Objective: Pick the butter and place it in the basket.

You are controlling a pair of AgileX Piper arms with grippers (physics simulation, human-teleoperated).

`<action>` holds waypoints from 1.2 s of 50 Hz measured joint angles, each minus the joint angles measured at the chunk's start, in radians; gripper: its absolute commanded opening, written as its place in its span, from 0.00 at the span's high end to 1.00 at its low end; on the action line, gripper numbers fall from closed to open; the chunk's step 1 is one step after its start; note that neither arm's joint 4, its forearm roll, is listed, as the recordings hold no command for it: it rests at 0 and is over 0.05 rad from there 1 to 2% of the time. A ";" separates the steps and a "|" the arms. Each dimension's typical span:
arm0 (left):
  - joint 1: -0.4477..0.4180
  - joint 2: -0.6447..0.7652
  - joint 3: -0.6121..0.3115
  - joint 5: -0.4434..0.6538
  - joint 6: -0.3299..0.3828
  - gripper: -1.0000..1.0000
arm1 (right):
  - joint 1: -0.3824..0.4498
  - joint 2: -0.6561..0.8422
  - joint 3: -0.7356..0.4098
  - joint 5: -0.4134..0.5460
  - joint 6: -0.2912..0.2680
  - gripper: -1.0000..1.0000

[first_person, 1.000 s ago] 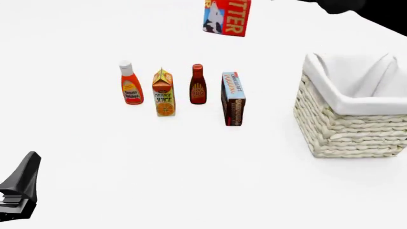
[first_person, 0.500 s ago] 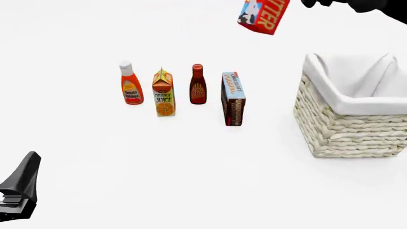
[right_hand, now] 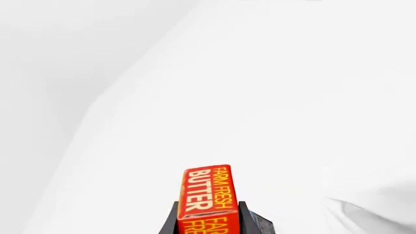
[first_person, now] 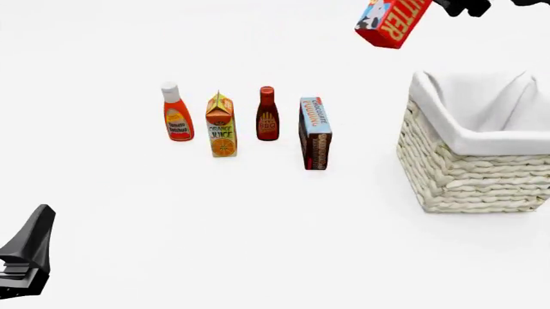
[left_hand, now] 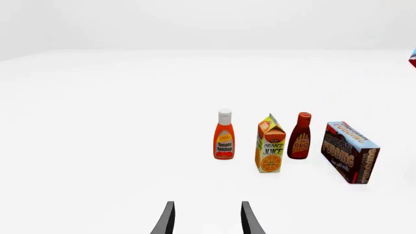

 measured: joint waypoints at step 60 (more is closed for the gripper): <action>0.000 0.000 0.000 0.000 0.000 0.00 | -0.284 0.047 -0.086 0.227 -0.007 1.00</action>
